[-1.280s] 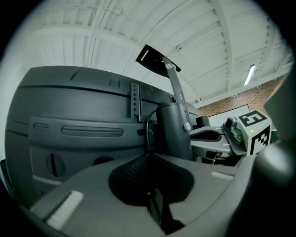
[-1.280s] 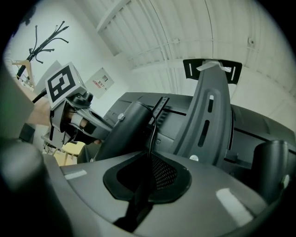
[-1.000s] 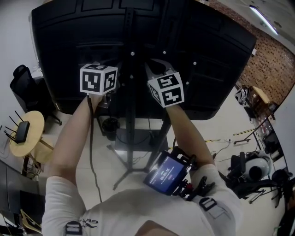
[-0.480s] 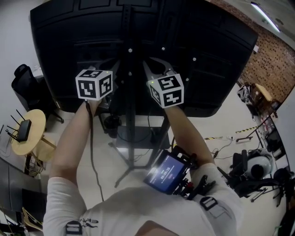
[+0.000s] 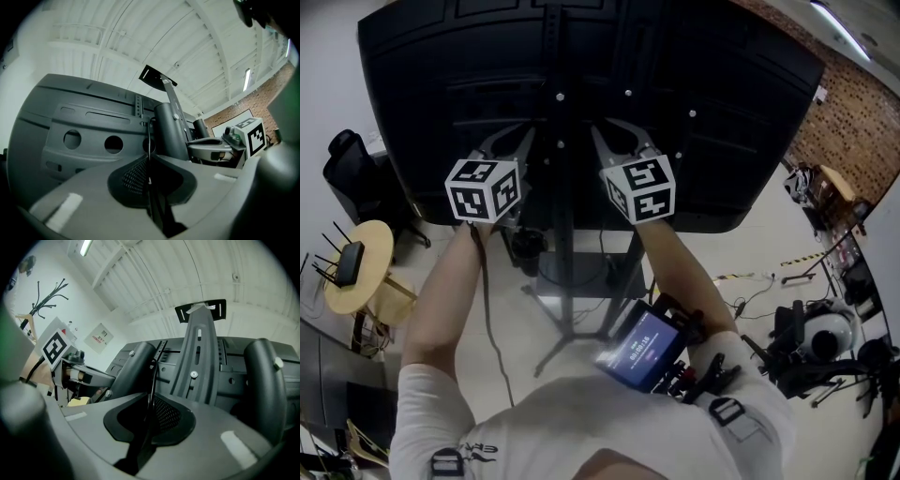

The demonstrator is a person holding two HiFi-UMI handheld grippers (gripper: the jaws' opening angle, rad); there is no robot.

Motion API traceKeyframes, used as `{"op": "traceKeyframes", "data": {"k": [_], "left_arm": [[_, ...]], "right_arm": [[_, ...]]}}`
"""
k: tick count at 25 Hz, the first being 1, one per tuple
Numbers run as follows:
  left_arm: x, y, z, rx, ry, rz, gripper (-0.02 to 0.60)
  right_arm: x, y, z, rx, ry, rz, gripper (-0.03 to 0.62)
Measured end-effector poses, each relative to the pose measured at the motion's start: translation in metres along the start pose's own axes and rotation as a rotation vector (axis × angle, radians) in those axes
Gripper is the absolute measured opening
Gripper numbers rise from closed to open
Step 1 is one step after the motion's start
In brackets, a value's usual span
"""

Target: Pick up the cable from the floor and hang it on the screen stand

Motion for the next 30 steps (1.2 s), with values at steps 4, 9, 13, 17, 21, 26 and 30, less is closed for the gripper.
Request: {"op": "traceKeyframes", "data": {"k": [4, 9, 13, 17, 21, 26, 30], "left_arm": [[-0.002, 0.013, -0.016, -0.012, 0.022, 0.016, 0.009], [-0.004, 0.028, -0.025, -0.058, 0.022, 0.05, 0.011], [-0.007, 0.038, -0.038, -0.063, 0.022, 0.07, 0.016], [-0.01, 0.05, -0.058, -0.045, 0.048, 0.08, 0.021], [-0.01, 0.067, -0.076, -0.057, 0.086, 0.093, 0.022], [-0.014, 0.086, -0.091, -0.036, 0.112, 0.113, 0.025], [-0.023, 0.097, -0.112, 0.034, 0.127, 0.135, 0.017]], "right_arm": [[0.001, 0.007, -0.014, 0.011, -0.008, -0.002, 0.055], [0.001, 0.017, -0.033, 0.025, -0.026, -0.016, 0.054], [0.003, 0.026, -0.048, 0.038, -0.043, -0.029, 0.054], [0.007, 0.039, -0.063, 0.049, -0.062, -0.046, 0.054], [0.012, 0.054, -0.077, 0.065, -0.078, -0.065, 0.048], [0.015, 0.073, -0.098, 0.12, -0.101, -0.084, 0.034], [0.017, 0.083, -0.106, 0.133, -0.116, -0.07, 0.025]]}}
Point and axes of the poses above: the fingertips, and each gripper's own axes: y backward along the fingers, x to its left, z out of its top, the point moved 4 cm from there along y, backward along the fingers, and after that the axes turned 9 degrees about -y, right-handed, at the moved point
